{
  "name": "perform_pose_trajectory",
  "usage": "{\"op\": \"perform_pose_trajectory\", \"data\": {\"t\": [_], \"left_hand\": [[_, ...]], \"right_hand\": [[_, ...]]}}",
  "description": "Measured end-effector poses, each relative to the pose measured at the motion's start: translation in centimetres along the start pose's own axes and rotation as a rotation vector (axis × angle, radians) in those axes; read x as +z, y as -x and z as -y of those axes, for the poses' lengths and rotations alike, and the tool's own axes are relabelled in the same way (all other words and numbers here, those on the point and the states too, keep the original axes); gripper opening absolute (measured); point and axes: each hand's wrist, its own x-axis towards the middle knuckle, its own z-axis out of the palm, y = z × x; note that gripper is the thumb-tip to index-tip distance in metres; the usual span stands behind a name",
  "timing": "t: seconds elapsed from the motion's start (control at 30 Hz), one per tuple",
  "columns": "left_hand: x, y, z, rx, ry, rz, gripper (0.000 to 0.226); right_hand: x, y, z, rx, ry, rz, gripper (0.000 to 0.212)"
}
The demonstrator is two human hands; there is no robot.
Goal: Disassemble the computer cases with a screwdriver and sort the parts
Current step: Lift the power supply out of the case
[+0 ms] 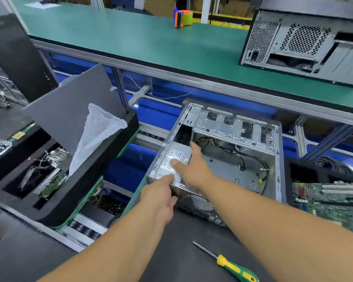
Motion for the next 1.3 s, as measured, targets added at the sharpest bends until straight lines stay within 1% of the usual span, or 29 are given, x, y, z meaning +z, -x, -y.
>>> {"op": "perform_pose_trajectory", "data": {"t": [0.07,0.13,0.2,0.3,0.4,0.53,0.6,0.77,0.9,1.07,1.13,1.3], "left_hand": [[-0.3,-0.1,0.1,0.01,0.025,-0.002,0.04],[-0.3,-0.3,0.5,0.016,0.028,0.035,0.031],[-0.1,-0.4,0.6,0.054,-0.04,0.029,0.016],[0.4,-1.1,0.4,0.049,-0.107,-0.001,0.006],[0.2,-1.2,0.2,0.0,-0.042,0.057,0.016],[-0.1,-1.3,0.4,-0.03,0.005,0.14,0.019],[-0.2,-1.6,0.6,-0.029,0.024,0.139,0.022],[-0.1,-1.4,0.7,-0.023,0.037,0.156,0.014],[-0.5,-1.5,0.7,-0.026,0.099,0.176,0.024],[-0.3,-2.1,0.4,-0.014,-0.02,0.189,0.031],[-0.3,-2.3,0.4,-0.004,-0.037,0.218,0.031],[-0.9,-2.5,0.5,0.024,-0.038,0.21,0.04]], "right_hand": [[0.1,0.0,0.0,-0.015,0.001,-0.021,0.098],[-0.2,-0.1,0.0,-0.028,-0.02,-0.062,0.094],[-0.6,0.1,-0.1,-0.035,-0.032,-0.091,0.092],[-0.9,-0.2,-0.4,-0.057,-0.039,-0.077,0.092],[-0.7,-0.2,-0.1,-0.062,-0.065,-0.073,0.089],[-1.2,-0.2,0.1,-0.094,-0.076,-0.016,0.082],[-1.6,-0.2,0.1,-0.088,-0.028,0.012,0.079],[-2.8,-0.4,-0.1,-0.106,0.053,0.082,0.078],[-3.1,-0.5,-0.4,-0.132,0.105,0.089,0.081],[-3.9,-0.8,-0.7,-0.121,0.128,0.106,0.09],[-4.1,-1.0,-0.6,-0.111,0.12,0.121,0.092],[-4.2,-1.0,-0.7,-0.13,0.137,0.114,0.092]]}}
